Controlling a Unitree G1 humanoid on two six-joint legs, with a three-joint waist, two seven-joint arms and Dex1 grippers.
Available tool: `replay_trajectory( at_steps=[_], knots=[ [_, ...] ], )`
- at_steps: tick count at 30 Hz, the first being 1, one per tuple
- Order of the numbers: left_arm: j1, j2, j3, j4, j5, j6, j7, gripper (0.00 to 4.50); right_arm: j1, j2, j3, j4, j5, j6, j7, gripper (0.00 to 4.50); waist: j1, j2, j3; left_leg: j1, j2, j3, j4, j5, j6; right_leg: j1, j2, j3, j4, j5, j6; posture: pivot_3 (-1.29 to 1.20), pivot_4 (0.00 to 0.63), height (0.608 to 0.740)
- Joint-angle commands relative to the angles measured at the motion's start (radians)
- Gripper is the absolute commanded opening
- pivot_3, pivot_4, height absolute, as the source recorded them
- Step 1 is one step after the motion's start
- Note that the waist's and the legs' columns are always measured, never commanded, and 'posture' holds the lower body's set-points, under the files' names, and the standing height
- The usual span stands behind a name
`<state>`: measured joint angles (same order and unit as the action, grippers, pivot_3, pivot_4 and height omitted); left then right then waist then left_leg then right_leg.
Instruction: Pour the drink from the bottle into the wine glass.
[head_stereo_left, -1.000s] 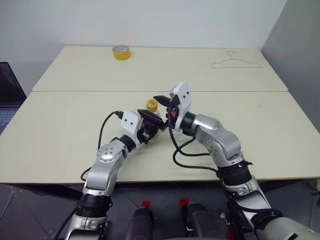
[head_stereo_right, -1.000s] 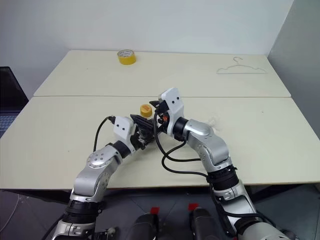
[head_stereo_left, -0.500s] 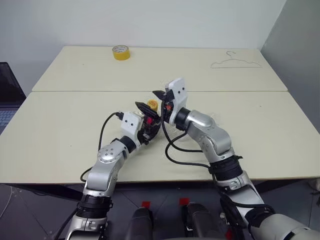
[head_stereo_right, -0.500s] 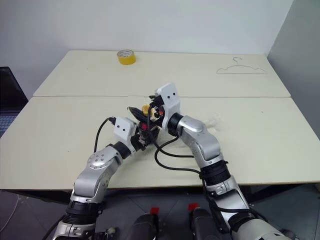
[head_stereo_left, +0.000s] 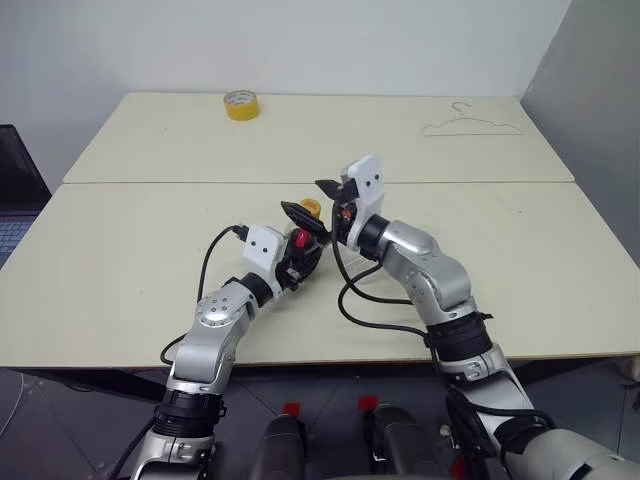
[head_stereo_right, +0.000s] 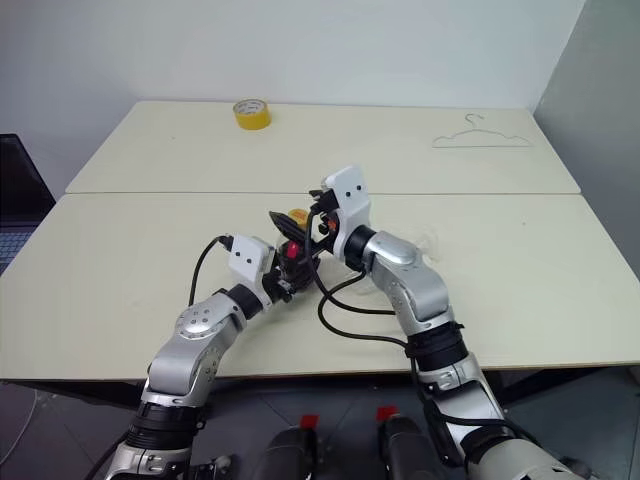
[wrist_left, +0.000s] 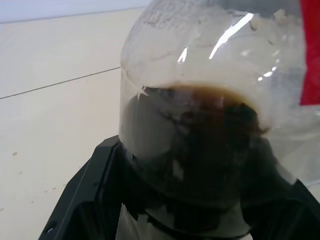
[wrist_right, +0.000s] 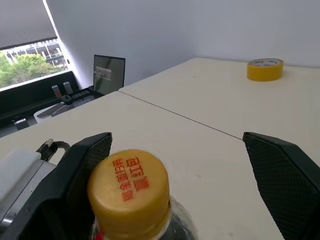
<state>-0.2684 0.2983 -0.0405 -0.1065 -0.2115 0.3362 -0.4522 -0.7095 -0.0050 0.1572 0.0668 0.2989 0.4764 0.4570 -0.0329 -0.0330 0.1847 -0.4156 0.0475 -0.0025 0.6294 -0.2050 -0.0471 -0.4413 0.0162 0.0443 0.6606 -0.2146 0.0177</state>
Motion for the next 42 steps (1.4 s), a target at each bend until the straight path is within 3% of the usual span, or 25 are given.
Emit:
replay_trajectory(
  at_steps=[1, 30, 34, 40, 42],
  knots=[
    [-0.016, -0.001, 0.007, -0.029, 0.001, -0.040, -0.007, 2.98, 0.024, -0.022, -0.034, -0.086, 0.044, 0.027, 0.024, 4.47, 0.000, 0.000, 0.000, 0.000, 0.000, 0.000, 0.000, 0.000, 0.000, 0.000, 0.000, 0.000, 0.000, 0.000, 0.000, 0.00, 0.150, 0.740],
    [-0.015, 0.007, 0.010, -0.030, 0.005, -0.037, -0.016, 2.98, 0.045, -0.038, -0.041, -0.155, 0.131, 0.098, 0.068, 4.47, 0.000, 0.000, 0.000, 0.000, 0.000, 0.000, 0.000, 0.000, 0.000, 0.000, 0.000, 0.000, 0.000, 0.000, 0.000, 0.00, 0.150, 0.740],
    [-0.016, 0.007, 0.009, -0.029, 0.005, -0.037, -0.016, 2.98, 0.047, -0.040, -0.041, -0.159, 0.137, 0.095, 0.076, 3.58, 0.000, 0.000, 0.000, 0.000, 0.000, 0.000, 0.000, 0.000, 0.000, 0.000, 0.000, 0.000, 0.000, 0.000, 0.000, 0.00, 0.150, 0.740],
    [-0.016, 0.005, 0.006, -0.025, 0.006, -0.039, -0.017, 2.98, 0.049, -0.040, -0.039, -0.161, 0.137, 0.092, 0.078, 1.46, 0.000, 0.000, 0.000, 0.000, 0.000, 0.000, 0.000, 0.000, 0.000, 0.000, 0.000, 0.000, 0.000, 0.000, 0.000, 0.00, 0.150, 0.740],
    [-0.017, 0.005, 0.005, -0.023, 0.007, -0.039, -0.017, 2.98, 0.049, -0.041, -0.040, -0.161, 0.138, 0.092, 0.079, 1.26, 0.000, 0.000, 0.000, 0.000, 0.000, 0.000, 0.000, 0.000, 0.000, 0.000, 0.000, 0.000, 0.000, 0.000, 0.000, 0.00, 0.150, 0.740]
  ],
)
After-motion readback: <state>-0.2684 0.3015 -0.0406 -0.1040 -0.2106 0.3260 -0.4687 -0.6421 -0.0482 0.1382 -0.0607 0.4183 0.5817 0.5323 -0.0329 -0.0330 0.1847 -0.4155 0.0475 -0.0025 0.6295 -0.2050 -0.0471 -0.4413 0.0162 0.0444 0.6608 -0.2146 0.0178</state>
